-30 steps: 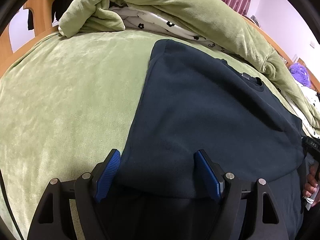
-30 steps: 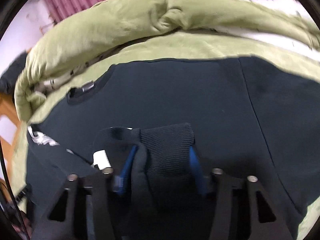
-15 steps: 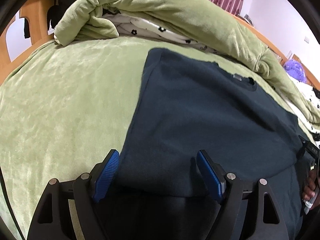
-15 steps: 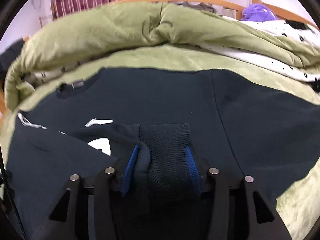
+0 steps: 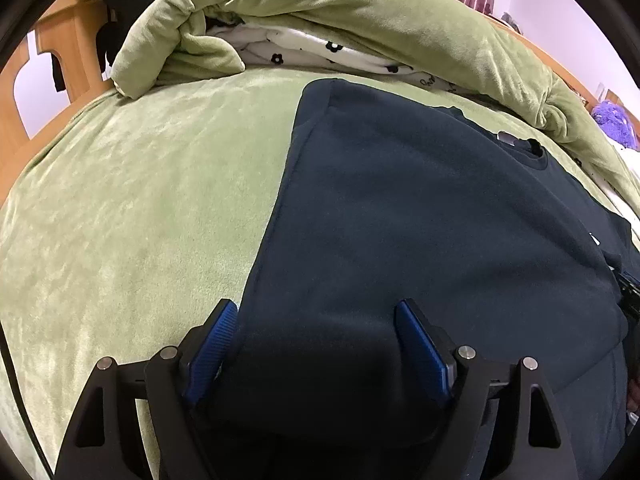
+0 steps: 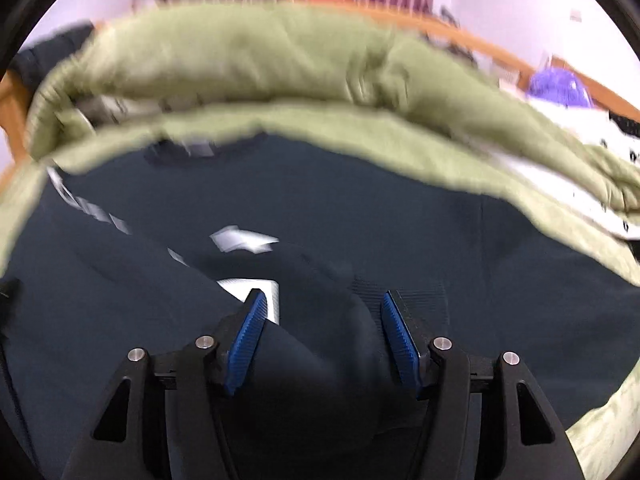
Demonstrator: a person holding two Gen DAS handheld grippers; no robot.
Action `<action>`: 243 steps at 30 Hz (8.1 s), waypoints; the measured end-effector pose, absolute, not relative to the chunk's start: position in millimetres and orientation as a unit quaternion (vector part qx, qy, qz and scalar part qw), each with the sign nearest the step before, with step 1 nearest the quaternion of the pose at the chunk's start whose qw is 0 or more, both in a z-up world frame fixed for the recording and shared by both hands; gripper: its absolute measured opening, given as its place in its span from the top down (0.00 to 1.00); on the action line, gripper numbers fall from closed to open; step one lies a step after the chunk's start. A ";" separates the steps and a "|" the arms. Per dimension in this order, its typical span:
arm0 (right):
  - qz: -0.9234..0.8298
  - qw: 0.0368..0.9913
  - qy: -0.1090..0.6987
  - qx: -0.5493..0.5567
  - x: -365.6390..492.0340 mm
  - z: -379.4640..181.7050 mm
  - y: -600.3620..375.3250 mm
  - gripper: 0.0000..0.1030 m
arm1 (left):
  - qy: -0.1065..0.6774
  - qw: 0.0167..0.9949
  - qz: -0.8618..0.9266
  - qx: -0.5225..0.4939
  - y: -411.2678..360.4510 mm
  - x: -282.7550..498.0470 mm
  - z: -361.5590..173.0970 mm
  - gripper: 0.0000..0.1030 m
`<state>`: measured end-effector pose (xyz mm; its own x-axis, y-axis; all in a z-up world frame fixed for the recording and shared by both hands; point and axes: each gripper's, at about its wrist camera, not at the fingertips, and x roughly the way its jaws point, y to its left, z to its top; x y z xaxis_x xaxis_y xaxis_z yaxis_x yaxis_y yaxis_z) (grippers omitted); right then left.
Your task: Fold small clothes
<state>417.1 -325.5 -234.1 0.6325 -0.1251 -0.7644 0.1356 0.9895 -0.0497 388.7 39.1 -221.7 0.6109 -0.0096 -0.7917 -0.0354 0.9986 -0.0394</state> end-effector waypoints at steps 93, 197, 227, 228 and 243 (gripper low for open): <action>0.021 0.910 0.414 -0.017 362.6 -205.1 -242.8 0.51 | 0.424 0.905 0.021 -0.017 44.4 328.7 -219.7 0.13; -0.060 0.922 0.383 0.004 324.6 -209.7 -366.4 0.42 | 0.375 0.919 -0.052 -0.109 -22.8 369.9 -160.6 0.30; -0.089 0.924 0.372 0.006 365.7 -209.4 -377.7 0.42 | 0.370 0.919 -0.005 -0.139 28.3 372.7 -177.1 0.53; -0.091 0.921 0.378 0.005 367.7 -216.4 -376.8 0.42 | 0.372 0.920 -0.002 -0.125 23.5 373.6 -179.9 0.53; -0.099 0.911 0.399 -0.004 368.3 -229.1 -374.1 0.42 | 0.376 0.924 0.043 -0.043 2.3 366.4 -199.1 0.50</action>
<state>368.3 -374.1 -229.1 0.6613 -0.1845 -0.7271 0.1779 0.9802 -0.0869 366.4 2.3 -199.1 0.7130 0.0479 -0.6995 -0.1119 0.9926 -0.0462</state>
